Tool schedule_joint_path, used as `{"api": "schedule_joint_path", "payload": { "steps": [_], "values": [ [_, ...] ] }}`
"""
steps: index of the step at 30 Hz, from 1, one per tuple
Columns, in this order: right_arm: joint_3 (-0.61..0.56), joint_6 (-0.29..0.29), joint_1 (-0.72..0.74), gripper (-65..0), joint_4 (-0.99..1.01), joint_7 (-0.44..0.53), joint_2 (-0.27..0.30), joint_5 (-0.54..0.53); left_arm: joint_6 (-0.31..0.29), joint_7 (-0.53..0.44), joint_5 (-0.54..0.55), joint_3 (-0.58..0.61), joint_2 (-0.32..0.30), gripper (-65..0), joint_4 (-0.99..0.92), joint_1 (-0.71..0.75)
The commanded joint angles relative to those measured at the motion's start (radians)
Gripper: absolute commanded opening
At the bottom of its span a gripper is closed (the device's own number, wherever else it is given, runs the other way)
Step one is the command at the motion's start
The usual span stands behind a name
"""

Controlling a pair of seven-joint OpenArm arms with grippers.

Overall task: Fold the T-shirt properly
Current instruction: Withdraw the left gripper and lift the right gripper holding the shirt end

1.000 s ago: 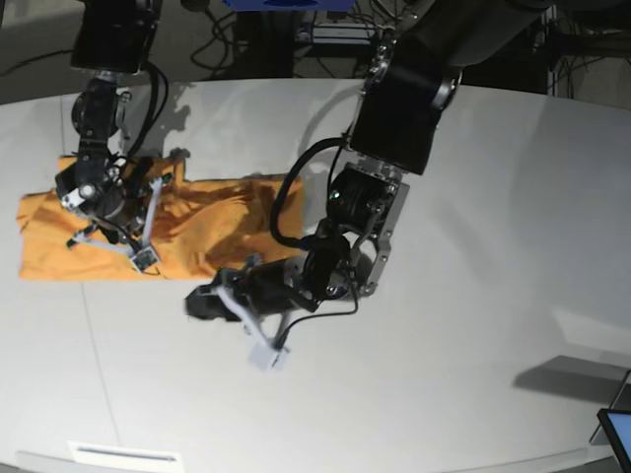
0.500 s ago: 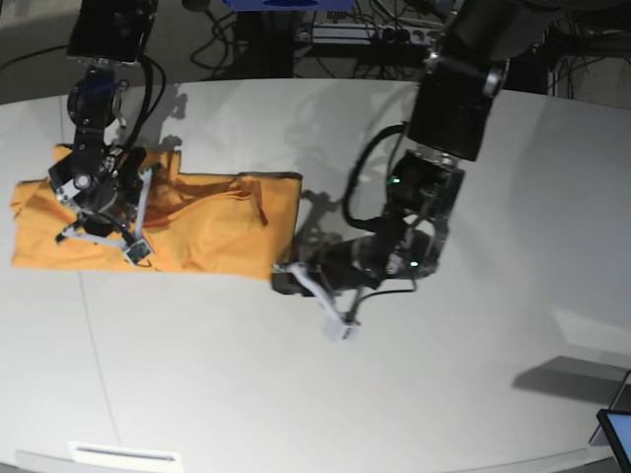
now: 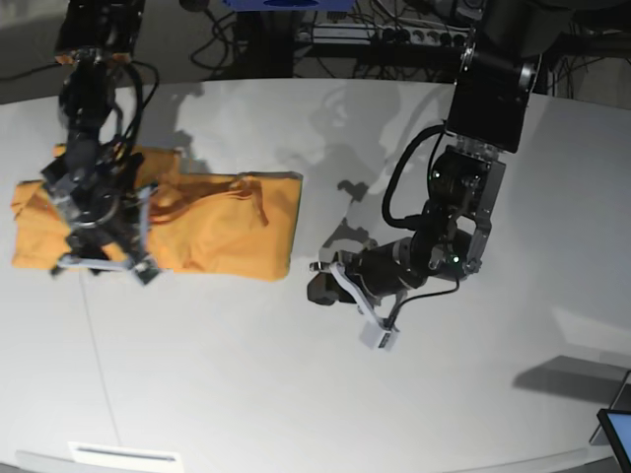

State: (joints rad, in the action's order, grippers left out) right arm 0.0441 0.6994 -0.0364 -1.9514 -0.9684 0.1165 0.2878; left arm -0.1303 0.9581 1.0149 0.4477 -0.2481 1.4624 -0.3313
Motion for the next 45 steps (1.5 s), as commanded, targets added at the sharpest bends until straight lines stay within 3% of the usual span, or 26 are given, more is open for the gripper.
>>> {"api": "schedule_joint_path", "payload": {
  "steps": [1, 9, 16, 25, 36, 41, 45],
  "values": [
    [-0.023, -0.001, 0.008, -46.0, -0.021, 0.012, 0.004, -0.003, -0.006, -0.015, 0.015, -0.007, -0.021, -65.0, 0.027, -0.025],
    [-0.204, -0.001, -0.009, -46.0, -0.024, -0.031, -0.004, -0.003, -0.006, -0.015, 0.014, -0.01, -0.118, -65.0, 0.03, -0.001],
    [-0.257, -0.001, -0.01, -46.0, -0.047, -0.05, -0.038, -0.003, -0.006, -0.017, 0.014, -0.01, -0.167, -65.0, 0.027, 0.021],
    [-0.362, -0.001, -0.035, -46.0, -0.053, -0.145, -0.042, -0.003, -0.006, -0.017, 0.008, -0.01, -0.17, -65.0, 0.022, 0.024],
    [-0.369, -0.001, -0.056, -45.3, -0.064, -0.2, -0.105, -0.003, -0.006, -0.023, 0.008, -0.01, -0.168, -65.0, -0.084, 0.021],
    [-0.369, -0.001, -0.055, -37.3, -0.064, -0.231, -0.119, -0.003, -0.006, -0.023, 0.008, -0.01, -0.168, -65.0, -0.119, 0.024],
    [-0.369, -0.001, -0.055, -37.1, -0.064, -0.252, -0.157, -0.003, -0.007, -0.023, 0.008, -0.01, -0.168, -65.0, -0.125, 0.024]
  ]
}}
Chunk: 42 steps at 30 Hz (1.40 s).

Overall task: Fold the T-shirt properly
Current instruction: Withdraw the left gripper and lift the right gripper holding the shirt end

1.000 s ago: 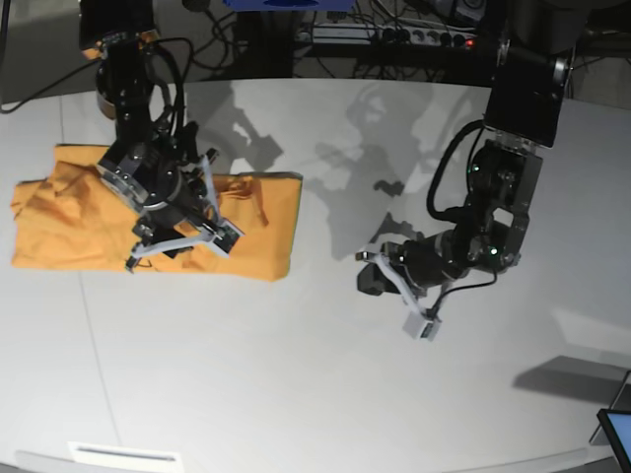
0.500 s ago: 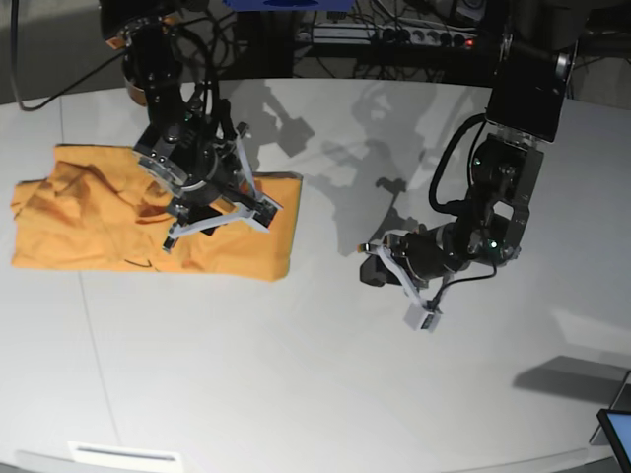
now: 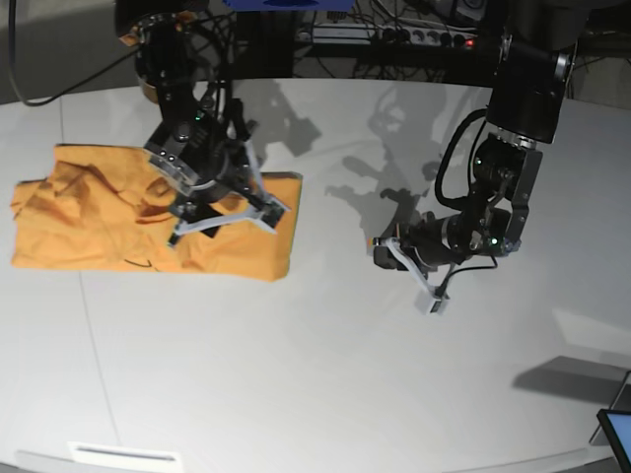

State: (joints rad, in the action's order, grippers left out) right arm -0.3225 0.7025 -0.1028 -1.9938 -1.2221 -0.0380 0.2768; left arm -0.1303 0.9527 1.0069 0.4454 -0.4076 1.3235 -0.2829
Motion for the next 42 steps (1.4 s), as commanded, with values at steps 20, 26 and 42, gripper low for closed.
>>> {"api": "schedule_joint_path", "payload": {
  "steps": [20, 26, 42],
  "values": [
    [0.0, -0.004, 0.015, -37.1, -0.014, -0.028, -0.064, 0.003, -0.007, -0.019, 0.014, -0.007, -0.009, -65.0, 0.012, -0.026],
    [0.001, -0.004, 0.015, -37.3, -0.008, -0.012, -0.064, 0.003, -0.007, -0.019, 0.014, -0.007, -0.009, -65.0, 0.012, -0.026],
    [0.006, -0.004, 0.016, -48.3, 0.029, 0.009, -0.056, 0.003, -0.007, -0.019, 0.014, -0.007, -0.009, -65.0, 0.012, -0.025]
  ]
}}
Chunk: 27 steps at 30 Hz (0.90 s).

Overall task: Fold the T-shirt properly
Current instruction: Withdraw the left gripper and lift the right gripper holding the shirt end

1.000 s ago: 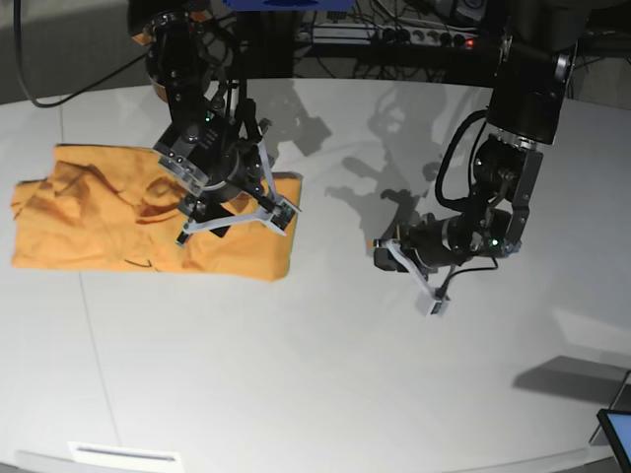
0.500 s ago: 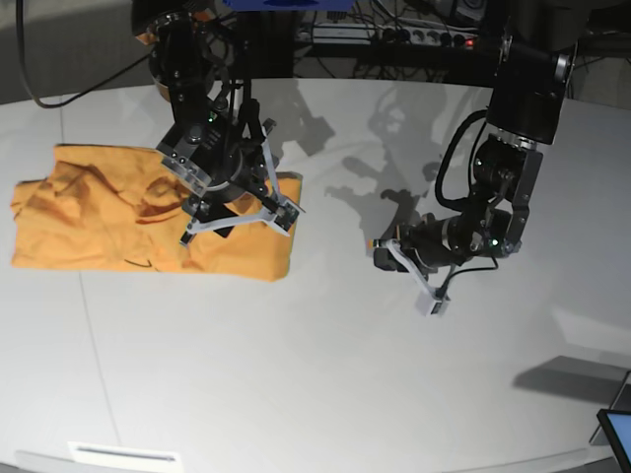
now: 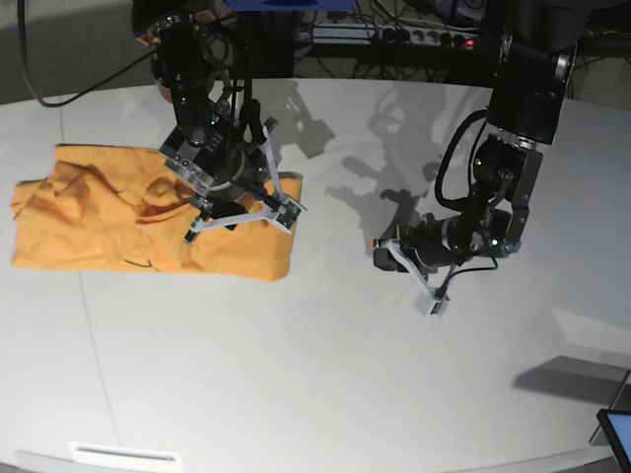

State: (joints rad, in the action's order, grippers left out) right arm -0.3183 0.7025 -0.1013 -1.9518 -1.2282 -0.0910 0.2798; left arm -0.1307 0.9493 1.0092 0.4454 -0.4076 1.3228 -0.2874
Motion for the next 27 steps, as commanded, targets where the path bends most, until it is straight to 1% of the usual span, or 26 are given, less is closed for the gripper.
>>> {"api": "schedule_joint_path", "payload": {
  "steps": [1, 3, 7, 10, 13, 14, 18, 24, 27],
  "values": [
    [0.001, -0.004, 0.015, -49.0, -0.013, 0.015, -0.003, 0.0, -0.007, -0.016, 0.012, -0.007, -0.011, -65.0, 0.013, -0.02],
    [0.001, -0.004, 0.015, -50.6, -0.013, 0.015, -0.002, 0.0, -0.007, -0.016, 0.012, -0.007, -0.011, -65.0, 0.013, -0.02],
    [0.001, -0.004, 0.016, -57.6, 0.001, 0.015, 0.0, 0.0, -0.007, -0.016, 0.012, -0.007, -0.011, -65.0, 0.013, -0.02],
    [0.003, -0.004, 0.016, -60.2, 0.018, 0.017, 0.0, 0.0, -0.007, -0.016, 0.012, -0.007, -0.011, -65.0, 0.013, -0.02],
    [0.003, -0.004, 0.015, -63.4, 0.024, 0.038, 0.001, 0.0, -0.007, -0.016, 0.012, -0.007, -0.011, -65.0, 0.013, -0.02],
    [0.005, -0.004, 0.013, -64.3, 0.024, 0.04, 0.01, 0.002, -0.007, -0.016, 0.012, -0.007, -0.011, -65.0, 0.013, -0.02],
    [0.012, -0.004, 0.016, -64.4, 0.021, 0.04, 0.05, 0.002, -0.007, -0.016, 0.012, -0.007, -0.011, -65.0, 0.013, -0.02],
    [0.172, -0.004, 0.03, -64.4, 0.021, 0.035, 0.063, 0.002, -0.007, -0.016, 0.012, -0.007, -0.011, -65.0, 0.013, -0.02],
    [0.227, -0.004, 0.031, -64.4, 0.021, 0.035, 0.07, 0.002, -0.007, -0.016, 0.012, -0.007, -0.011, -65.0, 0.013, -0.02]
  ]
}}
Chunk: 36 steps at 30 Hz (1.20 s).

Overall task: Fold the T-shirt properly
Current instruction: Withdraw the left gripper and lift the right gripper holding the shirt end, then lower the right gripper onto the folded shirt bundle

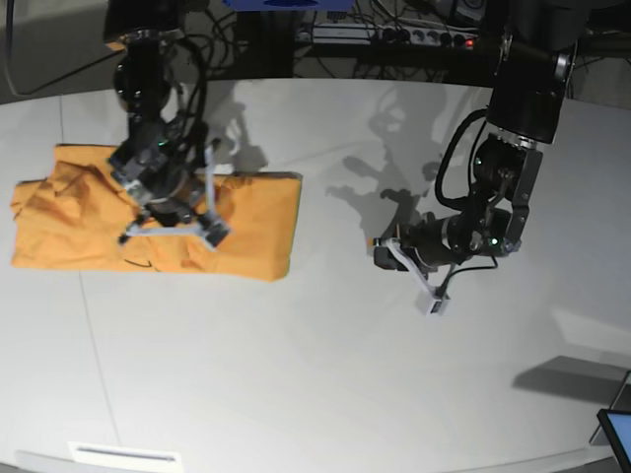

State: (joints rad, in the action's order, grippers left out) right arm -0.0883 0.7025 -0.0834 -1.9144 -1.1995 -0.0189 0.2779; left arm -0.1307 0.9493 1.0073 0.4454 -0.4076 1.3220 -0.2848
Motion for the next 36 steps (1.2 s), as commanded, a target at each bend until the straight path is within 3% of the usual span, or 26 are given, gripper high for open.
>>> {"api": "schedule_joint_path", "payload": {
  "steps": [1, 10, 13, 22, 36],
  "values": [
    [0.003, -0.004, 0.014, -64.4, -0.018, 0.005, 0.012, 0.004, -0.007, -0.016, 0.014, -0.007, -0.011, -65.0, 0.014, -0.023],
    [0.006, -0.004, 0.015, -64.6, -0.024, 0.002, 0.024, 0.007, -0.007, -0.016, 0.014, -0.007, -0.011, -65.0, 0.014, -0.027],
    [0.011, -0.004, 0.043, -64.6, -0.029, -0.039, 0.027, 0.008, -0.007, -0.016, 0.014, -0.007, -0.011, -65.0, 0.014, -0.027],
    [0.111, -0.004, 0.078, -64.6, -0.06, -0.095, 0.099, 0.008, -0.007, -0.016, 0.014, -0.007, -0.011, -65.0, 0.012, -0.031],
    [0.112, -0.004, -0.032, -64.1, -0.06, -0.093, 0.046, 0.007, -0.007, -0.016, 0.014, -0.009, -0.009, -65.0, 0.012, -0.035]
  ]
}}
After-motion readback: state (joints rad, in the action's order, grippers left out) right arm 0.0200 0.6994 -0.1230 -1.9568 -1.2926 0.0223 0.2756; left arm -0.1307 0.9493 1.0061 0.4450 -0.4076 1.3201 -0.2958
